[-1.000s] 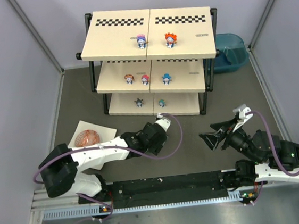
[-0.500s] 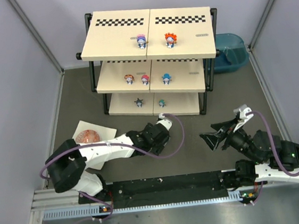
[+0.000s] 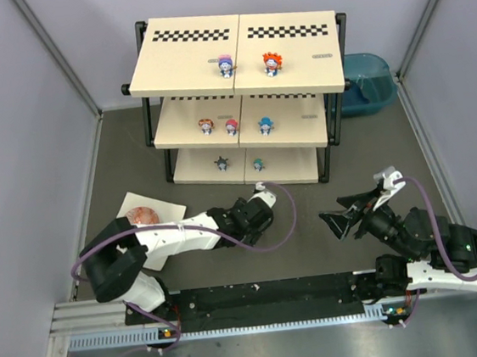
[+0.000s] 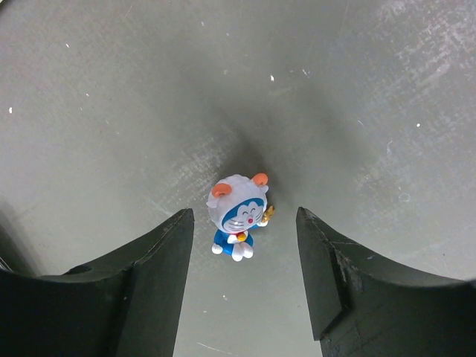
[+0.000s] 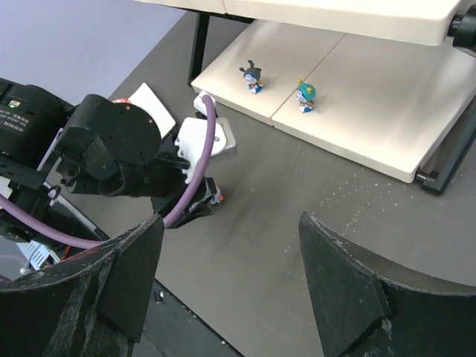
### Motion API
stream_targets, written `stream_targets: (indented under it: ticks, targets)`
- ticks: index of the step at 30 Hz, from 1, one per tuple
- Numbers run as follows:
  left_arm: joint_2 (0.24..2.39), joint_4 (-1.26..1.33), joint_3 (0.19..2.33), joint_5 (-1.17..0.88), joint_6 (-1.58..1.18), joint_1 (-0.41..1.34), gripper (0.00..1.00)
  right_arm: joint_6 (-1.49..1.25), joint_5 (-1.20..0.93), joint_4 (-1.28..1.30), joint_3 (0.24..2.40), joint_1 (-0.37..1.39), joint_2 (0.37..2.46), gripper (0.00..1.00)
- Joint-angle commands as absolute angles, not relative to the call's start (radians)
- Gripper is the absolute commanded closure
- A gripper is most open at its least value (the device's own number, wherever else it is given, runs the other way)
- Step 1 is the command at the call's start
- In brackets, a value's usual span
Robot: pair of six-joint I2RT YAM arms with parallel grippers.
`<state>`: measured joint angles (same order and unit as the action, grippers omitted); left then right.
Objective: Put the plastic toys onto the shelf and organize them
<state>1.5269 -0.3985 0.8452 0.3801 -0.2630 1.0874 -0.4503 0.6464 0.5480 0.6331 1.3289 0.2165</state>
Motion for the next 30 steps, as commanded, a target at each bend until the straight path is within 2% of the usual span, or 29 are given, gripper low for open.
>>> stream_targets:
  ticks: [1,30]
  targets:
    - [1.54,-0.379,0.881,0.396,-0.267,1.089,0.38,-0.457,0.667,0.541,0.637,1.342,0.201,0.26]
    - [1.583,-0.373,0.908,0.403,-0.258,1.089,0.46,-0.448,0.672,0.549,0.643,1.342,0.198,0.25]
